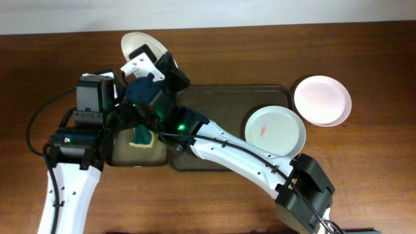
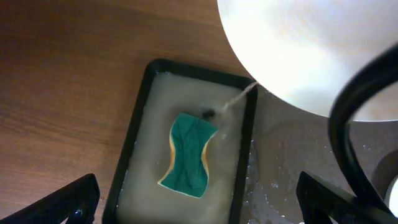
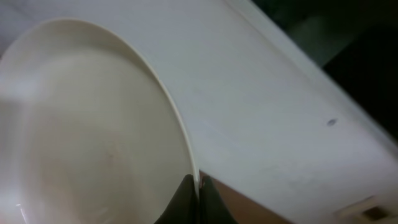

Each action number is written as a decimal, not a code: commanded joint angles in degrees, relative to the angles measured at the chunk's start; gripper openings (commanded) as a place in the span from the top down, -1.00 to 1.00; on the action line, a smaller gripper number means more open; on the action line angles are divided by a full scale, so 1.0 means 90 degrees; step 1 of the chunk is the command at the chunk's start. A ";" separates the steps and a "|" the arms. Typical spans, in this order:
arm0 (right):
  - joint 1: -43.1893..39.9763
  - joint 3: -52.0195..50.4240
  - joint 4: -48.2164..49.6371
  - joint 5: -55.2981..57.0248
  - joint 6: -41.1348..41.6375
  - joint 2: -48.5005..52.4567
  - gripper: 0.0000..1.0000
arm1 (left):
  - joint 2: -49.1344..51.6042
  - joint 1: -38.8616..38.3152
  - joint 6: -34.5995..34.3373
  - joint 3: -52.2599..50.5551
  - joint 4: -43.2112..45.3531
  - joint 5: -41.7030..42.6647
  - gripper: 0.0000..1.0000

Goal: Clean dirty plates on tray and stack at the side
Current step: 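Lift the scrubbed plate with the right gripper and carry it right, then set the plate onto the pink plate stack with the right gripper, then move the right gripper to the last plate and grasp its rim, then drag the plate toward the tray center and tilt it up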

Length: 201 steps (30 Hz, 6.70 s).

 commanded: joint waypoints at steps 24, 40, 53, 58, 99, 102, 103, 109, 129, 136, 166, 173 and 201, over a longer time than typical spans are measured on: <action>-0.5340 0.0104 -0.5836 -0.9551 0.5535 -0.0044 0.92 | -0.0097 0.0007 0.0002 0.0049 0.0024 0.0024 -0.99; -1.0533 0.0102 -0.8031 -0.8245 0.4082 -0.0044 0.92 | -0.0097 0.0007 0.0002 0.0049 0.0024 0.0024 -0.99; -0.9340 -0.1100 -0.5700 -0.7096 0.3806 0.0000 0.91 | -0.0097 0.0007 0.0002 0.0049 0.0024 0.0024 -0.99; -0.9347 -0.0330 -0.7074 -0.7757 0.3725 -0.0189 0.03 | -0.0097 0.0007 0.0002 0.0049 0.0024 0.0024 -0.99; -0.7193 -0.5598 -0.4158 -0.8211 0.4316 -0.2693 0.60 | -0.0097 0.0007 0.0002 0.0049 0.0024 0.0024 -0.99; -0.6744 -0.5598 -0.4051 -0.7730 0.4869 -0.2693 0.91 | -0.0097 0.0007 0.0002 0.0049 0.0024 0.0024 -0.99; -0.6674 -0.5595 -0.3993 -0.7723 0.5219 -0.2693 0.92 | -0.0097 0.0007 0.0002 0.0049 0.0024 0.0024 -0.99; -0.6016 -0.5595 -0.3441 -0.8072 0.5836 -0.2693 0.27 | -0.0097 0.0007 0.0002 0.0049 0.0024 0.0024 -0.99; -0.5678 -0.5032 -0.5005 -0.6688 0.5960 -0.2679 0.31 | -0.0097 0.0007 0.0002 0.0049 0.0024 0.0024 -0.99; -0.5678 -0.5382 -0.4602 -0.6679 0.5957 -0.2679 0.30 | -0.0097 0.0007 0.0002 0.0049 0.0024 0.0024 -0.99; -0.5438 -0.5996 -0.2766 -0.7932 0.6288 -0.2679 0.92 | -0.0097 0.0007 0.0002 0.0049 0.0024 0.0027 -0.99; -0.4126 -0.5996 -0.2021 -0.6761 0.8480 -0.2679 0.92 | -0.0097 0.0007 0.0002 0.0049 0.0024 0.0024 -0.99; -0.4920 -0.2492 -0.5581 -0.7235 0.5887 -0.2679 0.31 | -0.0097 0.0007 0.0002 0.0049 0.0024 0.0024 -0.99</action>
